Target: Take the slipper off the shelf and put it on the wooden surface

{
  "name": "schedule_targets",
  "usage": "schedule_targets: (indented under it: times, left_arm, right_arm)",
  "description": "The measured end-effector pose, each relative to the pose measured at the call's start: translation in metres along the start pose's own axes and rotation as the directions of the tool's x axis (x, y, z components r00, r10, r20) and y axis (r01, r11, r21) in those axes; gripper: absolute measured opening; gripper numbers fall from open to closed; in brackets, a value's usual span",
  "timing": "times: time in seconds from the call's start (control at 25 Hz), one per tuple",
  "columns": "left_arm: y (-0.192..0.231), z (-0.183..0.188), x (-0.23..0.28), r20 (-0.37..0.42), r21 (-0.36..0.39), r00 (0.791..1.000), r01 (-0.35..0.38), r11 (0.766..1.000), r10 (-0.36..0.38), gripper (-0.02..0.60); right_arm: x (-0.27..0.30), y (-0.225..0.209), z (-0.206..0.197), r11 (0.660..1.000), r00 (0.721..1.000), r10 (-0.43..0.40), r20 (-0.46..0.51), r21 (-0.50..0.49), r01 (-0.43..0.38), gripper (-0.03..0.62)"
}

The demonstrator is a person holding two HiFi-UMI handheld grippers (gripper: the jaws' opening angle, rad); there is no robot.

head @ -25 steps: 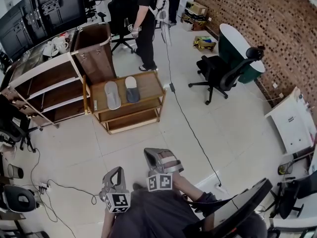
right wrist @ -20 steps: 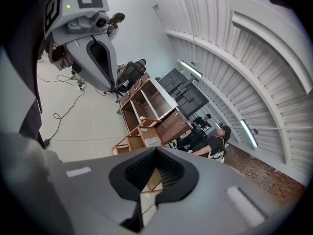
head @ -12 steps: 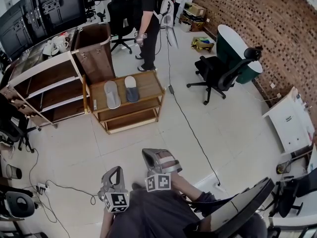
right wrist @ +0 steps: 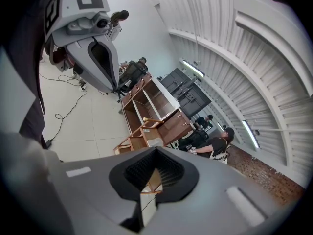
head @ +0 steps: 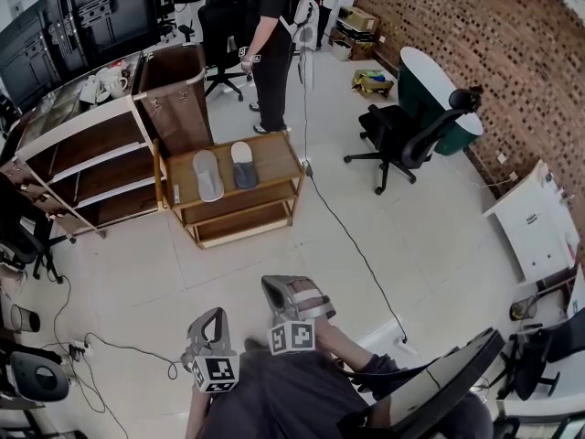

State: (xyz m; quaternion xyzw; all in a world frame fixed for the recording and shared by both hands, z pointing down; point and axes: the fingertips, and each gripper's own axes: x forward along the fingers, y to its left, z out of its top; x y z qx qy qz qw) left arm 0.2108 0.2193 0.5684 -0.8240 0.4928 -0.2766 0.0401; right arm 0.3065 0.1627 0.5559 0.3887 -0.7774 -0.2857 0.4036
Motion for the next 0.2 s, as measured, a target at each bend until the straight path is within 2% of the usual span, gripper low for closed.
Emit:
schedule_targets:
  times: [0.2]
  left_arm:
    - [0.0036,-0.0023,-0.0008,0.001,-0.001,1.0,-0.002,1.0,0.002,0.017]
  right_arm:
    - [0.0027,0.0024,0.0051,1.0,1.0,0.003,0.003,0.001,-0.003,0.002]
